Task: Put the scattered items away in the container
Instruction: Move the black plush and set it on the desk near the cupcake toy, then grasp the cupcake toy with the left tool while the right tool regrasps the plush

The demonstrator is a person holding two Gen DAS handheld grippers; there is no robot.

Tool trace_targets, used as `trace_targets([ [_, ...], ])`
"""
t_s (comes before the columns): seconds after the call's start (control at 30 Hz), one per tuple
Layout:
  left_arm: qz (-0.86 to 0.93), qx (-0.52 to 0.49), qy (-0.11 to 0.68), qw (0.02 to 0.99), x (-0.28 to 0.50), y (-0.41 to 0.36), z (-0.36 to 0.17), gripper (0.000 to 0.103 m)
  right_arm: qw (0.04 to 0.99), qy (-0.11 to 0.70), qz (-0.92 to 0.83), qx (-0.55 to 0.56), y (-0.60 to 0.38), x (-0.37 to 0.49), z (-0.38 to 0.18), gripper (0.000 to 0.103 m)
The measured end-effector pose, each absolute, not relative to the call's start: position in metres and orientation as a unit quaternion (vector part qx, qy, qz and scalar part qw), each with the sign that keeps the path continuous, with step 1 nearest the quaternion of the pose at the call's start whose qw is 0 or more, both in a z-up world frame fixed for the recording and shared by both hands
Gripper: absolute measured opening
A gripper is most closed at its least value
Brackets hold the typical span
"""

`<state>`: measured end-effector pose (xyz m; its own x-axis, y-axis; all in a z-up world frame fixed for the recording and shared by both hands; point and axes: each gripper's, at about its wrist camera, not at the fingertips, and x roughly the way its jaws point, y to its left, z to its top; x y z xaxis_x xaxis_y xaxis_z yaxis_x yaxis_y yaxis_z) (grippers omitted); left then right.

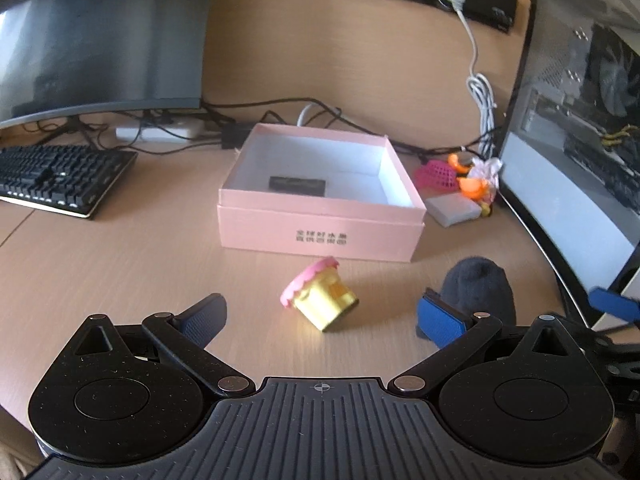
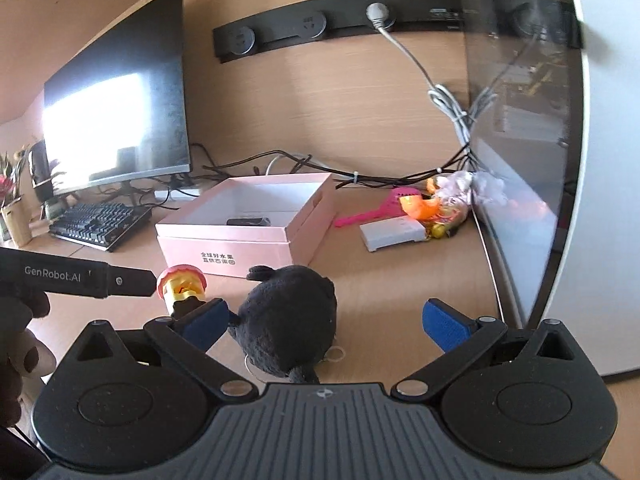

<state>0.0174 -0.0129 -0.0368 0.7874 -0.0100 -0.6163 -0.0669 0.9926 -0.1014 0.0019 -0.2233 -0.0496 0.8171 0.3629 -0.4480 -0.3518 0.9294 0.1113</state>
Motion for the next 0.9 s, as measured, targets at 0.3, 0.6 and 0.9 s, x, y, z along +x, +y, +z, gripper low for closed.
trace_targets([
  [0.3, 0.060, -0.062, 0.330, 0.940, 0.030, 0.012, -0.044, 0.103, 0.954, 0.230, 0.192, -0.034, -0.211, -0.002, -0.048, 0.103],
  [0.6, 0.027, 0.000, 0.357, 0.934, 0.046, 0.018, -0.064, 0.103, 0.955, 0.240, 0.167, -0.051, -0.211, -0.020, -0.047, 0.103],
  [0.9, -0.042, 0.059, 0.370, 0.926, 0.071, -0.014, -0.081, 0.069, 0.947, 0.269, 0.158, -0.074, -0.206, -0.033, -0.054, 0.103],
])
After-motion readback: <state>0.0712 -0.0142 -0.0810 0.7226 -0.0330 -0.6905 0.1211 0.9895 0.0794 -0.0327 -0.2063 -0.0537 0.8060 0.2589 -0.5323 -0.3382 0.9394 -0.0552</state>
